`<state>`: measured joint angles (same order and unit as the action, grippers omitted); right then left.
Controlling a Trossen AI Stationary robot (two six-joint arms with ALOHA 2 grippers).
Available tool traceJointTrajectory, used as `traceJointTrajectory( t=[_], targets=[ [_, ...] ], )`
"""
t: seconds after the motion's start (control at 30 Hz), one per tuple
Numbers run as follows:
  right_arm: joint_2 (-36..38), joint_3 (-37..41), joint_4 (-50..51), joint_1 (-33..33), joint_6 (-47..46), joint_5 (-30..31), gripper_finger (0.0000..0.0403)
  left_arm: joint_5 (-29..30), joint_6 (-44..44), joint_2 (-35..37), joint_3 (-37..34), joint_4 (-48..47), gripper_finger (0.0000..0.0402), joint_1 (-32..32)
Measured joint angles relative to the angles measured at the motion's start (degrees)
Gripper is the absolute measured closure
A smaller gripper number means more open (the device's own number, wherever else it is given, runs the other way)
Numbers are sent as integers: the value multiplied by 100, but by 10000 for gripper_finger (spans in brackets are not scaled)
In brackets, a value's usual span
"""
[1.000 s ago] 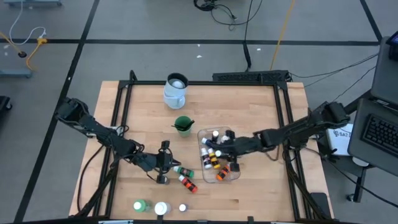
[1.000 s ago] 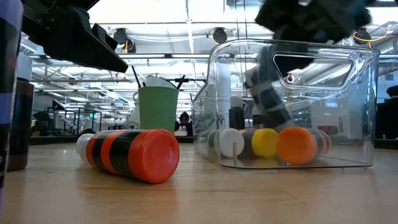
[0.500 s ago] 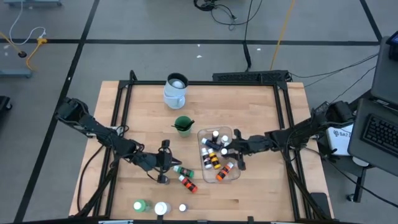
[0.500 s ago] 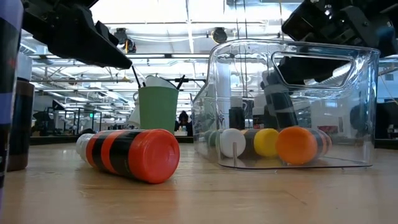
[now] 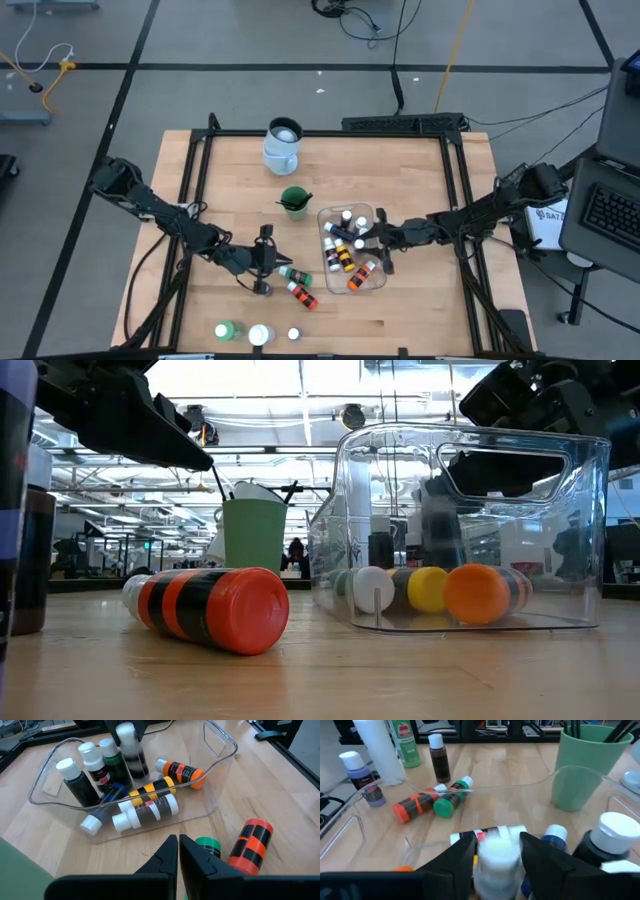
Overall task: Pick & Place Paint Supplies
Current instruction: Put the small gray paint bottle into the transparent bin, then put the small brown paint bottle into the transparent bin
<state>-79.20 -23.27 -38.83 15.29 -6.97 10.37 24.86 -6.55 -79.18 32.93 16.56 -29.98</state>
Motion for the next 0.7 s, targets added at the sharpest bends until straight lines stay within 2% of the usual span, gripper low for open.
traceJointTrajectory(
  t=[0.17, 0.33, 0.6, 0.7],
  targets=[
    [-2, 2, -57, 19, 30, -136, 219, -22, 4, 0, -1, 3, 380, 0],
    [2, 2, -55, 20, 40, -142, 198, -22, 4, 0, -2, 4, 380, 0],
    [23, 2, -248, 20, 128, -148, 205, -26, 5, 0, -2, 2, 380, 0],
    [134, -88, 16, 17, 152, -146, 209, -28, 44, 0, -2, 2, 380, 0]
  ],
)
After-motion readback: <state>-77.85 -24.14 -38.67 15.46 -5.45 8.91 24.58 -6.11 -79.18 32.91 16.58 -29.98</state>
